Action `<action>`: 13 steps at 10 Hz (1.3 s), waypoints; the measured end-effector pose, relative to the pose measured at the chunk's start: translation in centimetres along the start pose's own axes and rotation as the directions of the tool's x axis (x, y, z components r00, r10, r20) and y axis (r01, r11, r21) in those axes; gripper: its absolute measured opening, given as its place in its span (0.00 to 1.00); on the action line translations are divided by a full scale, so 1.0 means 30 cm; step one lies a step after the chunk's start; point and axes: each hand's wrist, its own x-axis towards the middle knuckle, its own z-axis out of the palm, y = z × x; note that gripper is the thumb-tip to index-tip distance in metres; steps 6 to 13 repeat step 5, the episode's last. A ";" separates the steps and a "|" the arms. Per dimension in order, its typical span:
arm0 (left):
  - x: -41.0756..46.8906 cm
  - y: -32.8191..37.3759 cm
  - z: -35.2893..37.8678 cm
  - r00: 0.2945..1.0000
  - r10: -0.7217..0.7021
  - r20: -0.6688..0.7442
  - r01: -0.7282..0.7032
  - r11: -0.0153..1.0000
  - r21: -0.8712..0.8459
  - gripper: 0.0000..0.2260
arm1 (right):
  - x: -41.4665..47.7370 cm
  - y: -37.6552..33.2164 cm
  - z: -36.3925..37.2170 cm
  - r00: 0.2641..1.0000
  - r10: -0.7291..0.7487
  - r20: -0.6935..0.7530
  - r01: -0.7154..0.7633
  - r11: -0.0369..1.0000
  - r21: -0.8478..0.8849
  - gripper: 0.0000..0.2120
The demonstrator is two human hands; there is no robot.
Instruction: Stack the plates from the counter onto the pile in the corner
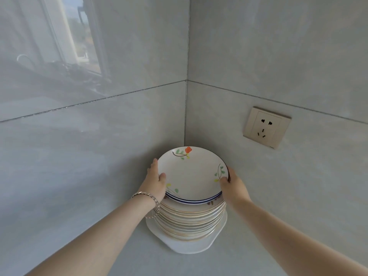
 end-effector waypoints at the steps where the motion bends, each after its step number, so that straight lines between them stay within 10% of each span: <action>1: 0.002 0.006 -0.006 1.000 -0.026 0.005 0.026 0.999 0.030 0.25 | -0.008 -0.006 -0.001 0.999 0.026 0.024 -0.025 0.999 -0.045 0.18; 3: -0.135 0.092 -0.071 0.993 0.072 -0.099 -0.048 0.974 0.223 0.27 | -0.118 -0.059 -0.082 0.977 0.163 0.136 -0.111 0.938 -0.328 0.19; 5: -0.421 0.229 -0.111 0.988 0.152 -0.016 -0.115 0.811 0.574 0.11 | -0.440 -0.117 -0.268 0.779 0.389 0.492 0.166 0.628 -0.760 0.15; 13: -0.421 0.229 -0.111 0.988 0.152 -0.016 -0.115 0.811 0.574 0.11 | -0.440 -0.117 -0.268 0.779 0.389 0.492 0.166 0.628 -0.760 0.15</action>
